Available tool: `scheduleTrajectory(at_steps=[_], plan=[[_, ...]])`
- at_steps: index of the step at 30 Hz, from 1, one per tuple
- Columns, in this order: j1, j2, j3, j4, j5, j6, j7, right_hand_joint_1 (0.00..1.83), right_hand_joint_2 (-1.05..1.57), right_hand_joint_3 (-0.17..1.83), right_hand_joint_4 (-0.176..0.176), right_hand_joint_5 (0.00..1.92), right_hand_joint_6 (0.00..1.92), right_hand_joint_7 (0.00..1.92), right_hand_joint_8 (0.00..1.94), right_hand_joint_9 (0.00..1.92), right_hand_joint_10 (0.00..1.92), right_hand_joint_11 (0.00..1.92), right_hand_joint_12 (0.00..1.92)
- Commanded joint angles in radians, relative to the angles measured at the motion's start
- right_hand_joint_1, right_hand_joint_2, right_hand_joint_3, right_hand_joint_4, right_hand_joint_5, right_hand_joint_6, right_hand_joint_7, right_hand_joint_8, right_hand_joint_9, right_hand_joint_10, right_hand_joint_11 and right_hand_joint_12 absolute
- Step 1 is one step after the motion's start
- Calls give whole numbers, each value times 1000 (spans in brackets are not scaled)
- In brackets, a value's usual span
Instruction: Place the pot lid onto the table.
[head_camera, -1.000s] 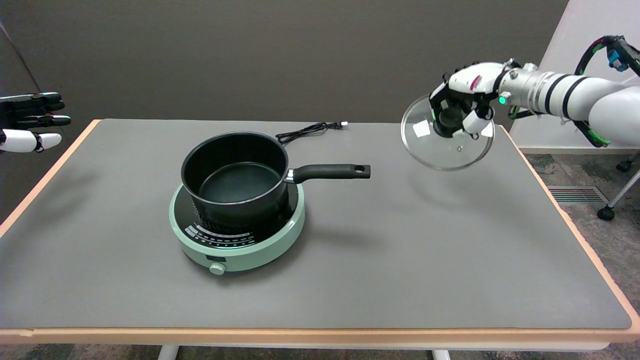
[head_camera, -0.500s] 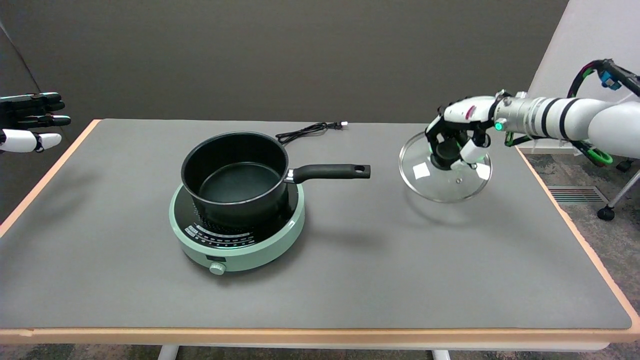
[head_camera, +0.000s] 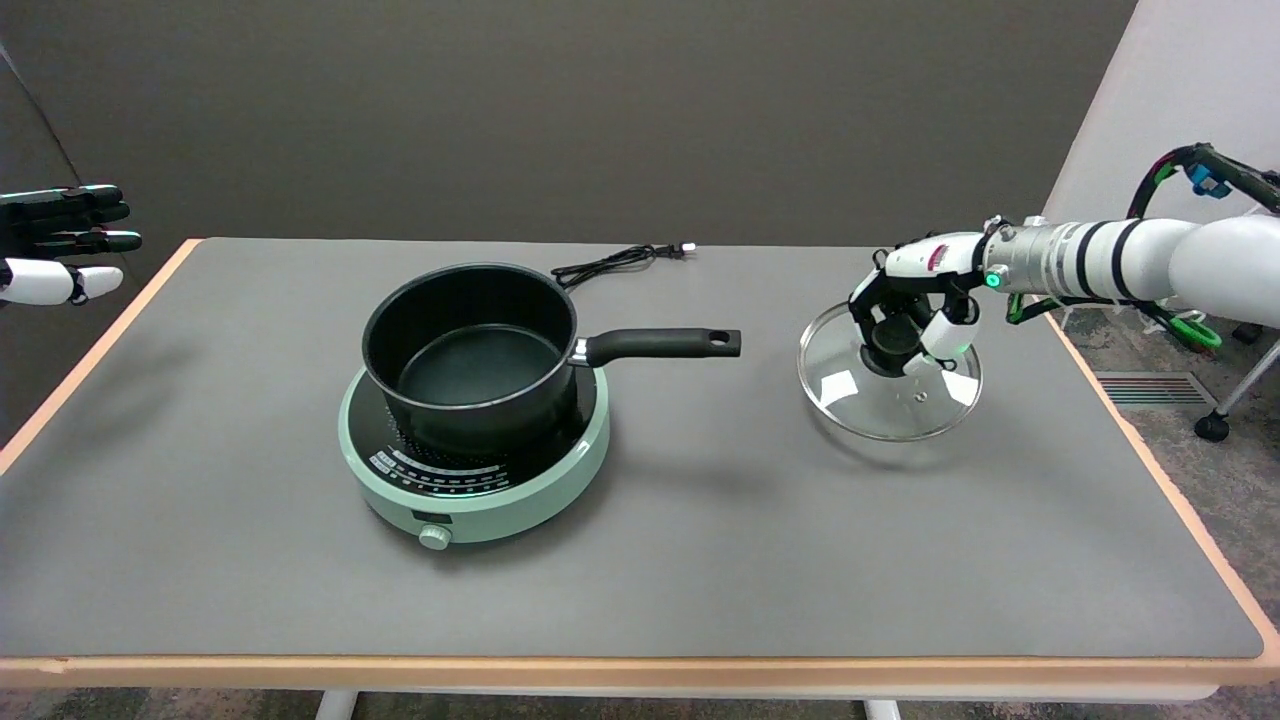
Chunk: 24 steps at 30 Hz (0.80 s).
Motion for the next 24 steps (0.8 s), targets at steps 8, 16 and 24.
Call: scheduleTrajectory(at_steps=[8, 16, 24], plan=[[-309, -108, 464, -58, 12, -83, -51, 1350, 929, 486, 176, 666, 1194, 868, 1306, 791, 1477, 557, 1351], [-215, -201, 437, -158, 12, -26, -131, 1356, 903, 506, 176, 709, 1159, 896, 1268, 831, 1445, 673, 1217], [-27, -257, 211, -239, 9, 9, -146, 1361, 885, 520, 176, 729, 1136, 917, 1241, 842, 1423, 706, 1156]])
